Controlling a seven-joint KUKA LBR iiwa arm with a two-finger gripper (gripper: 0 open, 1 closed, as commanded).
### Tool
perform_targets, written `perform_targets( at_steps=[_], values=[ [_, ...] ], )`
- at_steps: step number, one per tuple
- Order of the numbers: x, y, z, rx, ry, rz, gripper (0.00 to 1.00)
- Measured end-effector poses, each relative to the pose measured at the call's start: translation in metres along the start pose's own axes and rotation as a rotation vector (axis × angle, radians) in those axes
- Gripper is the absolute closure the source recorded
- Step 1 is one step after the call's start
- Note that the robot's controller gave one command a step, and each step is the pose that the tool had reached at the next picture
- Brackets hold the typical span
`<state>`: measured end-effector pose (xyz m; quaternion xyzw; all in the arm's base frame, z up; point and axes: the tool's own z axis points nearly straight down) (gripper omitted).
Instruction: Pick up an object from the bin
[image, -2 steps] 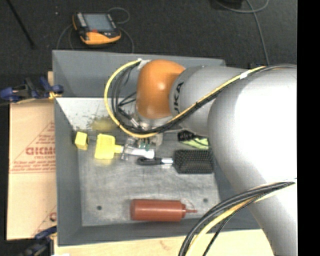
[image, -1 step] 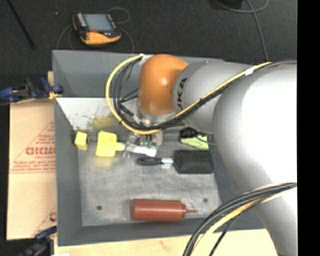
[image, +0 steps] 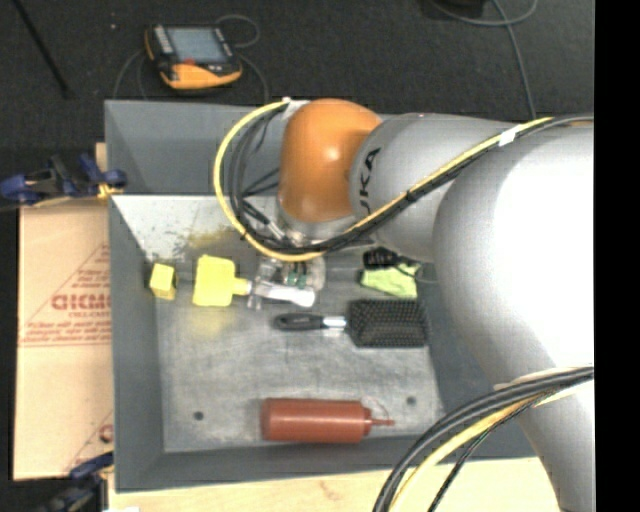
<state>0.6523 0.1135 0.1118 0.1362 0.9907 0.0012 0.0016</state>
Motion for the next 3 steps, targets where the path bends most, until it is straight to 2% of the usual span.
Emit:
perform_targets(
  at_steps=[3],
  values=[
    [-0.001, 0.000, -0.032, -0.001, -0.003, 0.000, 1.00]
  ],
)
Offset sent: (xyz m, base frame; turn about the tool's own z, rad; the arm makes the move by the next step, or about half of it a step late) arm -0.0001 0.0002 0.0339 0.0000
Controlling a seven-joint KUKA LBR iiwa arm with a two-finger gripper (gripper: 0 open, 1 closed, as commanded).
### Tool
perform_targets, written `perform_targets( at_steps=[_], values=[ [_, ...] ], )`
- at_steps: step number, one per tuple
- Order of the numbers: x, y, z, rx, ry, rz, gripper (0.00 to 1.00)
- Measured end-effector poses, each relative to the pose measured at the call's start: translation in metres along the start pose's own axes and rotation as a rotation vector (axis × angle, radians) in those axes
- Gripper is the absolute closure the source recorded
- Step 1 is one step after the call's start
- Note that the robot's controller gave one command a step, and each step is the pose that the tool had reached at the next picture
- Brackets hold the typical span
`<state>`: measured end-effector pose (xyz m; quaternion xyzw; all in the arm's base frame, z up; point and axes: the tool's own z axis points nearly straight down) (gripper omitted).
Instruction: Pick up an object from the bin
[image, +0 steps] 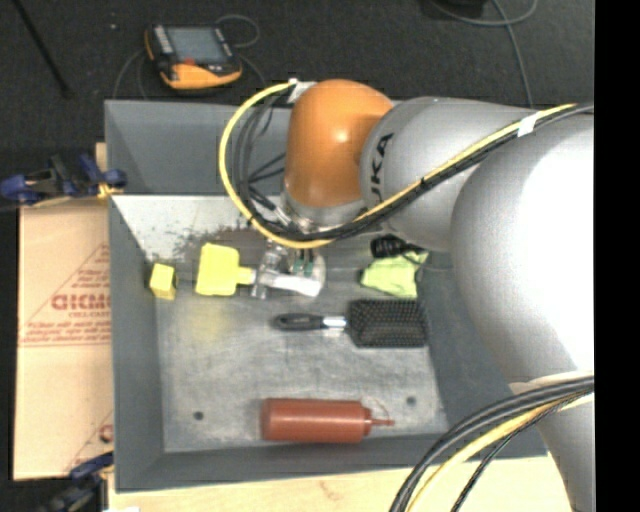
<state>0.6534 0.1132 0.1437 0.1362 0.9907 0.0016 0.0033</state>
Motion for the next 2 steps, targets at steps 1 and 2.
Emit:
perform_targets(
  at_steps=[1, 2],
  values=[
    [0.0003, -0.0003, -0.0061, 0.001, 0.003, 0.000, 1.00],
    [-0.0005, -0.0001, -0.0128, 0.001, 0.001, 0.000, 1.00]
  ],
)
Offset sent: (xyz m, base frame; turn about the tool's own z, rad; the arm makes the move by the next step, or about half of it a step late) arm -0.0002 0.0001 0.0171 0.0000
